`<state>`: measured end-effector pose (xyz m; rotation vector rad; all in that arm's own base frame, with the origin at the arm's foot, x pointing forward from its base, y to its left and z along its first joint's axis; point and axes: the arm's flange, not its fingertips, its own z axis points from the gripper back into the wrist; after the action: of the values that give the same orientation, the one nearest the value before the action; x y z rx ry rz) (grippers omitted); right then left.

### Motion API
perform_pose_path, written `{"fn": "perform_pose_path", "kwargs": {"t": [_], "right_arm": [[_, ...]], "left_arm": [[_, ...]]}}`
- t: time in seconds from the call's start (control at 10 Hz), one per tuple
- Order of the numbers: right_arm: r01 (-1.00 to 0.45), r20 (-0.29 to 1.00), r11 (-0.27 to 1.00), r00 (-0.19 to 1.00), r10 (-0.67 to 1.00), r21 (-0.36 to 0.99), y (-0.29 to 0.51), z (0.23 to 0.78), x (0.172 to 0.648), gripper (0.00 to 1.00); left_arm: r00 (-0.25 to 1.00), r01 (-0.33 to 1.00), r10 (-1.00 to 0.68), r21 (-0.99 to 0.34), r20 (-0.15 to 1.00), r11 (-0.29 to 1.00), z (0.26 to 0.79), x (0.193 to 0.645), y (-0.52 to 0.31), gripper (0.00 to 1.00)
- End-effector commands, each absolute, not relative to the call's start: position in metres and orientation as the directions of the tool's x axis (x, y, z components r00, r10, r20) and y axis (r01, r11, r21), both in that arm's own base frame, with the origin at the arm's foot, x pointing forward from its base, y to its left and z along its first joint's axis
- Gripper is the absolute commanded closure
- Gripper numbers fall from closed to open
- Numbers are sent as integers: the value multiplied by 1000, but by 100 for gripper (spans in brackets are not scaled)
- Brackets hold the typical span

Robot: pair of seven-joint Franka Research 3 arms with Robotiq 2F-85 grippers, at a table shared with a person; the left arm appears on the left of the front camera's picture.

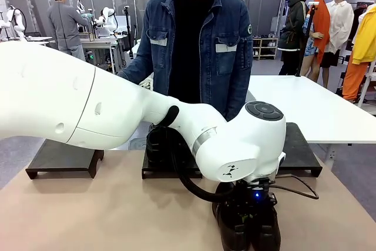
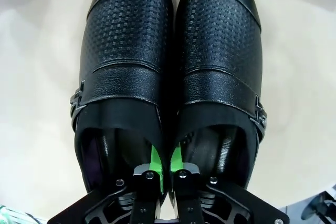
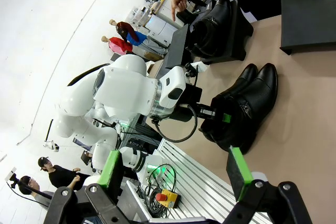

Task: Place the shoes on the stand as instructed by the person.
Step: Pick up another pair of Shoes and place it on the Shoes Stand indicated by the person.

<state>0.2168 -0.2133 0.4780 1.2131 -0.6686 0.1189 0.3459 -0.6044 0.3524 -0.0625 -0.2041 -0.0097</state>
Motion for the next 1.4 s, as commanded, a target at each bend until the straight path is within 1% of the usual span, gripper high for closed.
{"fn": "perform_pose_path", "kwargs": {"t": [0.0,0.3,0.5,0.7,0.9,1.0,1.1,1.3], "right_arm": [[-448,552,365,793,-259,816,-215,480,216,0],[-448,552,365,793,-259,816,-215,480,216,0],[-448,552,365,793,-259,816,-215,480,216,0],[-448,552,365,793,-259,816,-215,480,216,0],[-448,552,365,793,-259,816,-215,480,216,0],[-448,552,365,793,-259,816,-215,480,216,0],[-448,552,365,793,-259,816,-215,480,216,0],[-448,552,365,793,-259,816,-215,480,216,0]], "left_arm": [[981,35,-25,-47,193,998,353,343,-605,100],[971,36,-19,-67,240,997,390,338,-604,100],[976,93,-78,-67,202,993,435,321,-594,100],[971,112,-98,-51,219,992,473,323,-565,100],[970,92,-70,-81,234,992,505,333,-514,100],[970,115,-96,-69,225,991,519,334,-478,100],[967,155,-130,-101,217,983,534,332,-443,100],[963,188,-165,-90,212,978,545,330,-365,100]]}}
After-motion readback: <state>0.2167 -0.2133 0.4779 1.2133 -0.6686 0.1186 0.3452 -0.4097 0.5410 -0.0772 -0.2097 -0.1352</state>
